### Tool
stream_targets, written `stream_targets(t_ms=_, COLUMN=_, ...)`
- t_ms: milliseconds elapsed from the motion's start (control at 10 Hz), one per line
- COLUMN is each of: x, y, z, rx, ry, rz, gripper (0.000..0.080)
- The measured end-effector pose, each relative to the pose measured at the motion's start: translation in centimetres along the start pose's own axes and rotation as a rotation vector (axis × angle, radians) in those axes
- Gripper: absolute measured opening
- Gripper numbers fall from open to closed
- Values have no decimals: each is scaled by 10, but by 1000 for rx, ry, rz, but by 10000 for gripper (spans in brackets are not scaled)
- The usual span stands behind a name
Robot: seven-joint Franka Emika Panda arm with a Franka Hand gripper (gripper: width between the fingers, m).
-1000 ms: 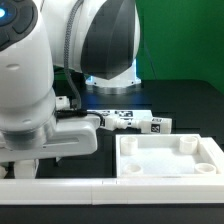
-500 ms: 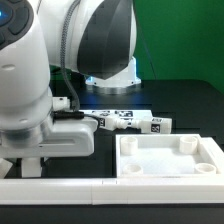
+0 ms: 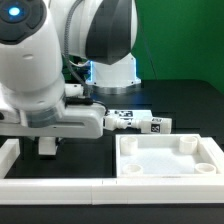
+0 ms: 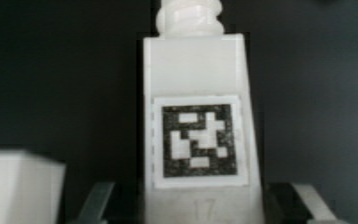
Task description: Assemble one leg
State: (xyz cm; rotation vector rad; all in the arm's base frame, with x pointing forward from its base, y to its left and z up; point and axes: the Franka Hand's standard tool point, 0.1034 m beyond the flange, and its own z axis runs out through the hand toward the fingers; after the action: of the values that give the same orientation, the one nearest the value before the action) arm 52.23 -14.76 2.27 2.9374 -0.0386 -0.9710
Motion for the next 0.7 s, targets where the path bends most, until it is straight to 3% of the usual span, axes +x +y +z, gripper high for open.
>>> stream_targets(t_ms=400, x=1, y=0, z=1, rx=-2, ry=3, rz=-2, gripper=285)
stream_targets(t_ms=700, x=-16, y=-14, z=22, rx=3, ry=69, rz=-14, gripper=285)
